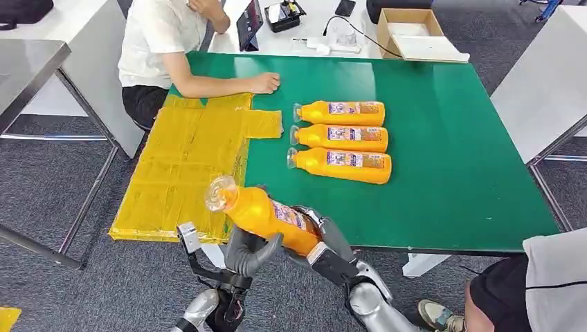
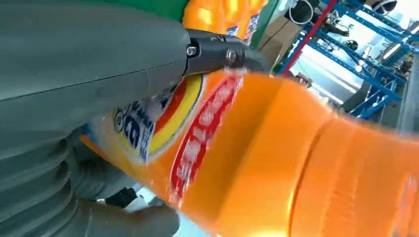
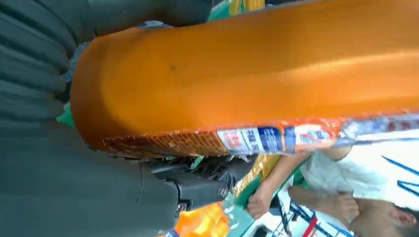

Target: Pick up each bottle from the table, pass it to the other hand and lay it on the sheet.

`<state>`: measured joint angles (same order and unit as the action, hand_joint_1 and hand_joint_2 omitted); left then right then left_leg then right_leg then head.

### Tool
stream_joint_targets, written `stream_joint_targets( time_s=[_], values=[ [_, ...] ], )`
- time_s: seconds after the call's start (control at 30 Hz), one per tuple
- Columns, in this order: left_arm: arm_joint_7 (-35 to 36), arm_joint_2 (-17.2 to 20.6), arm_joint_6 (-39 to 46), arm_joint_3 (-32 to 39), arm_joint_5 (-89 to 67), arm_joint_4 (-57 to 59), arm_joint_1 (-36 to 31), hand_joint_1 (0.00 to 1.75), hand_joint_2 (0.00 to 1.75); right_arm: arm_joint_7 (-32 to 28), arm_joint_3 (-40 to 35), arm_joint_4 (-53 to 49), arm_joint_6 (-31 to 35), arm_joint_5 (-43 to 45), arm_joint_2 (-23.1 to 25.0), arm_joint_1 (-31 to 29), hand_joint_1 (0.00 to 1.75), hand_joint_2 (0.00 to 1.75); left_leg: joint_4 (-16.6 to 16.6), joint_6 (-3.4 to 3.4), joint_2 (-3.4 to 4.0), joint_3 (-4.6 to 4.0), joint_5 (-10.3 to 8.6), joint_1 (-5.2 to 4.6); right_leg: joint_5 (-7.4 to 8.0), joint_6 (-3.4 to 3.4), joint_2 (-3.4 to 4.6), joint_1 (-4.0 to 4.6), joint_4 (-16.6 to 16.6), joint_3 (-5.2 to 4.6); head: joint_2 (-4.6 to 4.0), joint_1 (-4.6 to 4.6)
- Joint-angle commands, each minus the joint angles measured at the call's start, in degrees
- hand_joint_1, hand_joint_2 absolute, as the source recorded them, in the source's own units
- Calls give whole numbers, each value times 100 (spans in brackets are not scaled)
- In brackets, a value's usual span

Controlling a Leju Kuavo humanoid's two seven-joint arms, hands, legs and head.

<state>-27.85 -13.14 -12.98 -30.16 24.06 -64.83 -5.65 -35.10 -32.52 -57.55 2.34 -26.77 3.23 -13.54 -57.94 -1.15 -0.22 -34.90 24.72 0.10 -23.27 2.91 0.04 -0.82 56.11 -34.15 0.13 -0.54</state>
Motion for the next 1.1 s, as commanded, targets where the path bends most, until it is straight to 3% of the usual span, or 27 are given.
stream_joint_targets(
  time_s=[0.03,0.43,0.47,0.5,0.53,0.6,1.07,1.1],
  values=[
    [247,109,-619,-23,506,396,-257,175,175,109,-532,700,44,-90,82,-421,175,175,5,6,8,21,5,1,-4,-10,6,2,-3,17,0,0],
    [329,140,-564,125,591,290,-147,175,175,86,-740,603,105,-175,123,-174,175,175,8,8,-1,33,10,5,-11,-14,-4,6,-7,31,0,2],
    [349,150,-556,157,622,262,-115,175,175,121,-706,552,95,-124,128,-106,122,175,5,7,-1,26,8,4,-9,-12,-4,5,-5,24,0,2],
    [357,166,-523,181,622,210,-64,175,175,143,-649,478,79,-49,134,-13,19,175,6,6,0,21,5,4,-7,-10,-3,5,-6,17,0,2],
    [382,201,-499,196,623,143,-16,175,175,145,-613,353,137,-25,123,108,0,175,7,8,-1,29,9,4,-11,-14,-4,5,-5,26,0,0],
    [351,256,37,424,387,-166,175,175,175,55,-562,-220,920,-384,46,532,0,175,6,8,-5,23,8,6,-11,-12,-7,7,-7,22,0,2],
    [431,268,54,488,365,-276,219,175,175,169,-605,-479,930,-427,-17,624,0,175,4,5,3,4,4,0,-7,-10,1,1,-2,1,0,2],
    [340,252,337,568,154,-349,241,175,175,-24,-495,-677,1119,-346,14,780,0,0,4,4,3,2,4,2,-5,-9,1,2,-3,0,0,4]
  ],
)
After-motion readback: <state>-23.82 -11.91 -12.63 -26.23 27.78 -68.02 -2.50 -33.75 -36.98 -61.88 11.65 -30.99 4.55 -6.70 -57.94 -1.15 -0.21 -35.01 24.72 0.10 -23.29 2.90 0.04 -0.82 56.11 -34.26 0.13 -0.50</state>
